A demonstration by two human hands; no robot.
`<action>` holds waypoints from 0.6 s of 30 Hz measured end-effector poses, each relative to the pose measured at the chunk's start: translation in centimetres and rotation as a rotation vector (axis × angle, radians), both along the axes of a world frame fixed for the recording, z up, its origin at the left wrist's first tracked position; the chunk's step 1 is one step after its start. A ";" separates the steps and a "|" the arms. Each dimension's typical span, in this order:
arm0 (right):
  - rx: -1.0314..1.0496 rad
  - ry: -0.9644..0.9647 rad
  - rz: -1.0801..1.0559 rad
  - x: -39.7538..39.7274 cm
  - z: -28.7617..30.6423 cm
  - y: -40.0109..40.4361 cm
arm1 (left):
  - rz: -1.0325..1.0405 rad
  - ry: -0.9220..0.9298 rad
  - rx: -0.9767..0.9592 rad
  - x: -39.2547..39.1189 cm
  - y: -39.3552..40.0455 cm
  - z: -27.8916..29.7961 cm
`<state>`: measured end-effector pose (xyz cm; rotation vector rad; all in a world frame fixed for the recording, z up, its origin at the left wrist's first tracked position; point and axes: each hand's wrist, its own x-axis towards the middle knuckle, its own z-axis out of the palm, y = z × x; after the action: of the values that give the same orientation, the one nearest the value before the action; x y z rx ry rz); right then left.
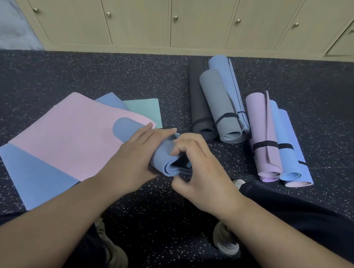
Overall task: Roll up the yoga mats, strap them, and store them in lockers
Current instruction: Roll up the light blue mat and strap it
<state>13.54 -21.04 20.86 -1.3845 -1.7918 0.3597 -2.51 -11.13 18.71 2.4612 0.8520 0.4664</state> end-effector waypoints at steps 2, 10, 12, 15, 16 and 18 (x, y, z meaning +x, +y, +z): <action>0.005 -0.002 0.021 -0.1 0.0 -0.1 | 0.061 0.059 0.021 -0.4 0.3 -0.2; -0.030 -0.002 0.071 0.0 0.1 -0.3 | 0.085 0.019 0.112 -1.6 2.5 -1.1; -0.087 0.022 0.093 0.1 0.1 -0.5 | 0.098 0.006 0.161 -1.6 2.3 -1.1; -0.162 0.052 0.034 0.2 0.4 -0.7 | 0.109 0.047 0.214 -1.5 2.1 -1.0; -0.193 0.057 0.000 0.2 0.6 -0.7 | 0.100 0.067 0.223 -1.4 2.1 -0.9; -0.276 0.065 -0.050 0.2 0.8 -0.8 | 0.066 0.094 0.234 -1.2 2.0 -0.8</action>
<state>13.71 -21.80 21.68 -1.5846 -1.6977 0.6376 -3.69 -9.09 17.88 2.6931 0.9671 0.5019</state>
